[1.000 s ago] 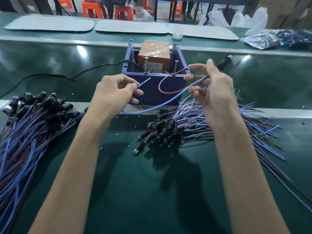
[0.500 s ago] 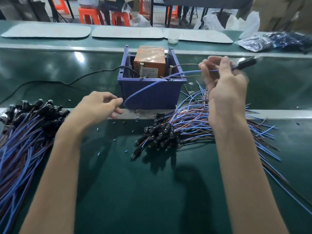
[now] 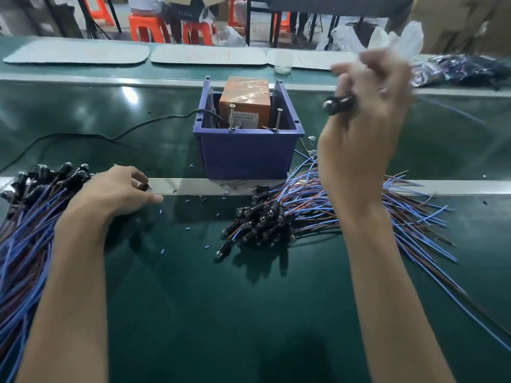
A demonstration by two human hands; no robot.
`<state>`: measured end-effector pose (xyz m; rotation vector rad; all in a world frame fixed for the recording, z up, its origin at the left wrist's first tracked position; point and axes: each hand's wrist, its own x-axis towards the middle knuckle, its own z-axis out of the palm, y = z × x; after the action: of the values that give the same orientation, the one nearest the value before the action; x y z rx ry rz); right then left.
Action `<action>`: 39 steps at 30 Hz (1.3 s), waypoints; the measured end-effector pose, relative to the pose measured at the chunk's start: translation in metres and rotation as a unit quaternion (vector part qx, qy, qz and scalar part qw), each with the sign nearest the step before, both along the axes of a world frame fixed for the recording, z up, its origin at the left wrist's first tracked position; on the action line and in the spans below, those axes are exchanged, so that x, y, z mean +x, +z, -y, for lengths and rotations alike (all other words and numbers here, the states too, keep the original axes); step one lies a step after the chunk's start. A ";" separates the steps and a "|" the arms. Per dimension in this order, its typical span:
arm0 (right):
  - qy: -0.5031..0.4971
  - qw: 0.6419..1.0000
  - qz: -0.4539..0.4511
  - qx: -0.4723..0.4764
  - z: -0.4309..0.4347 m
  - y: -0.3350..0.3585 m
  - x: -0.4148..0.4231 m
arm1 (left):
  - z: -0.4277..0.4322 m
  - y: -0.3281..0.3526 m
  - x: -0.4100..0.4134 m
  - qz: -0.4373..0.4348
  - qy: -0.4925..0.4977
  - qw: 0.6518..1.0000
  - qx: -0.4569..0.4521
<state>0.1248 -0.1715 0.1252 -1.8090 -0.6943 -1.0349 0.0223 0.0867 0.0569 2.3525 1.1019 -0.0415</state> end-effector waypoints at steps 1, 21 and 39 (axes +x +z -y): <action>-0.004 0.994 -0.075 -0.077 -0.002 -0.004 0.001 | -0.001 -0.001 -0.001 -0.005 -0.002 1.000 -0.011; 0.112 0.768 -0.411 -0.478 -0.001 -0.027 0.002 | -0.004 -0.017 0.003 -0.010 -0.043 0.997 -0.070; 0.155 0.828 -0.364 -0.397 -0.006 -0.030 0.004 | 0.040 0.028 0.009 0.177 -0.146 0.973 0.002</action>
<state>0.1291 -0.1656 0.0948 -2.4397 -0.9447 0.2768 0.0313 0.0472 0.0851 2.3853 0.5841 0.2647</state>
